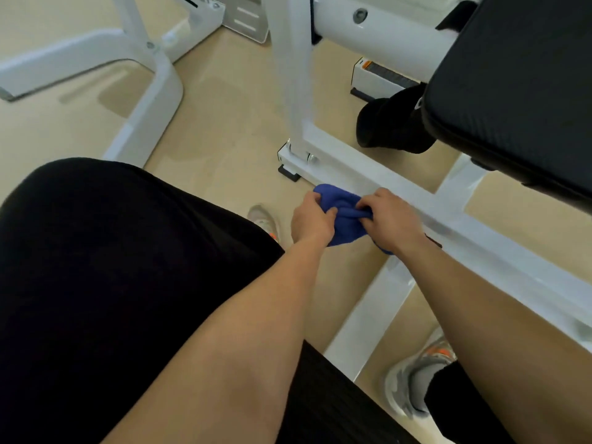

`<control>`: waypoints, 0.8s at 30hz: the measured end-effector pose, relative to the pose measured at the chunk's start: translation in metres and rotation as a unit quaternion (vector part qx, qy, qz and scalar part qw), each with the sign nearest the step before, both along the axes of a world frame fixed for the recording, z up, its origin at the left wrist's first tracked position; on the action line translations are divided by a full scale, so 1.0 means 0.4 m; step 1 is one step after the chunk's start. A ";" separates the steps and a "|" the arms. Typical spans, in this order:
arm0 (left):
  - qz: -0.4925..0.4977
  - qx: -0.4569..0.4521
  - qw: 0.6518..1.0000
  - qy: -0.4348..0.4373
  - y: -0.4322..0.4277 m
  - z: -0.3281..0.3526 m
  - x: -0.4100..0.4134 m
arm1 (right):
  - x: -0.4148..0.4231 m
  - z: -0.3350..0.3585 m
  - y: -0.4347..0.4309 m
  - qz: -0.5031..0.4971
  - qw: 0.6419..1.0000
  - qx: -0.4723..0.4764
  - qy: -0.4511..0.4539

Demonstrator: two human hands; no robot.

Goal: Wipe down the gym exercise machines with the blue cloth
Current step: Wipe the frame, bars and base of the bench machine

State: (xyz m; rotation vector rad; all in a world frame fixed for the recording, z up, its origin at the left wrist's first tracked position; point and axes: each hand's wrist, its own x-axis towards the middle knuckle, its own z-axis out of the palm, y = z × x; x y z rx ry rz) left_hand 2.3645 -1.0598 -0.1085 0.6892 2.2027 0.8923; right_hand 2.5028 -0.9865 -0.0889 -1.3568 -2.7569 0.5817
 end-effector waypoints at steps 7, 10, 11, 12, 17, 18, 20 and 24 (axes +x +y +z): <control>0.051 -0.004 0.999 0.019 0.055 -0.147 -0.042 | -0.051 -0.160 -0.006 -0.027 1.000 0.006 -0.014; 0.030 0.027 0.998 0.049 0.096 -0.198 -0.072 | -0.080 -0.233 0.014 -0.039 0.999 0.021 0.005; 0.018 0.042 0.997 0.056 0.114 -0.215 -0.081 | -0.090 -0.255 0.021 -0.046 0.998 0.030 0.016; 0.000 0.057 0.996 0.068 0.131 -0.230 -0.088 | -0.099 -0.275 0.028 -0.055 0.997 0.044 0.031; -0.132 0.091 0.975 0.153 0.215 -0.309 -0.081 | -0.106 -0.359 0.064 -0.118 0.977 0.159 0.081; -0.168 0.079 0.967 0.175 0.226 -0.330 -0.071 | -0.098 -0.376 0.069 -0.127 0.976 0.163 0.067; -0.247 0.055 0.941 0.226 0.243 -0.377 -0.051 | -0.073 -0.408 0.080 -0.134 0.978 0.159 0.015; -0.362 0.022 0.877 0.316 0.255 -0.428 -0.047 | -0.055 -0.460 0.083 -0.161 0.975 0.133 -0.081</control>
